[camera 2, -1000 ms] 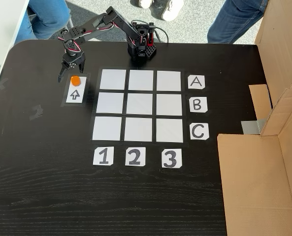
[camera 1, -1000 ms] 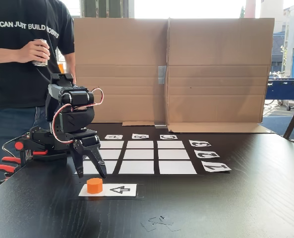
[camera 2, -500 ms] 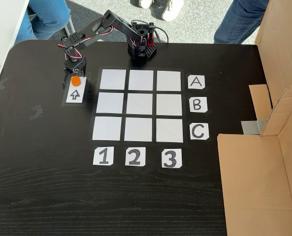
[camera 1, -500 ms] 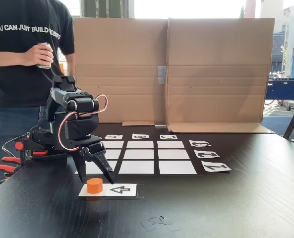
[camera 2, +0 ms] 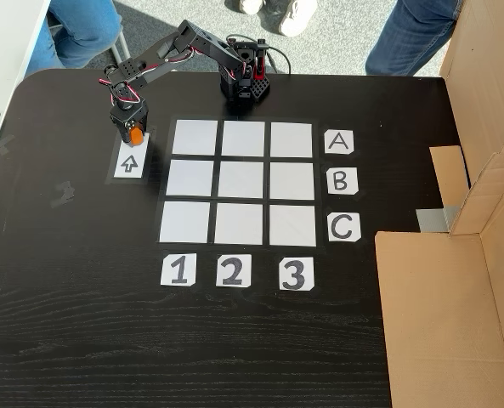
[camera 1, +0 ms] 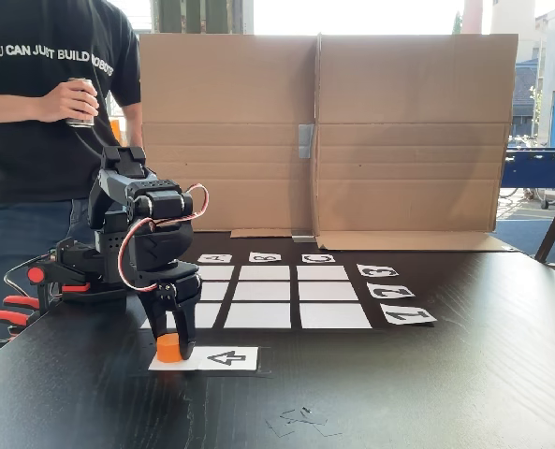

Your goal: Pick up the round, orange token and place it in the grid on square A2.

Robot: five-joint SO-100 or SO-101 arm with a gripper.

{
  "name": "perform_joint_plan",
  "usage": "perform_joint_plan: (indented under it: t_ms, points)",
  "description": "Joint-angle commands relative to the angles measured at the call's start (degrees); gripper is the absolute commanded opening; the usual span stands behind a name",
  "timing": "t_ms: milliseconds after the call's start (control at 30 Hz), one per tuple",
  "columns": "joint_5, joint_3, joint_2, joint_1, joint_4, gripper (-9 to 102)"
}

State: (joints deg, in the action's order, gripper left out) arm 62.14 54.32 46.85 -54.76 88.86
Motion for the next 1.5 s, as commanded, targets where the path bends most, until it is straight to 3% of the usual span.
perform_joint_plan:
  t_ms: [0,267,600,1100,1467]
  points:
    - [-0.5,-1.7,0.3,0.0,-0.4,0]
    - [-0.2,-1.7,4.3,-2.0,-2.4,-1]
    - [-2.4,5.3,22.3,-4.0,-2.8,-1]
    - [-30.7,32.1,55.2,5.9,-1.4,-1]
    - [-40.3,45.4,65.9,13.5,-1.3,-1]
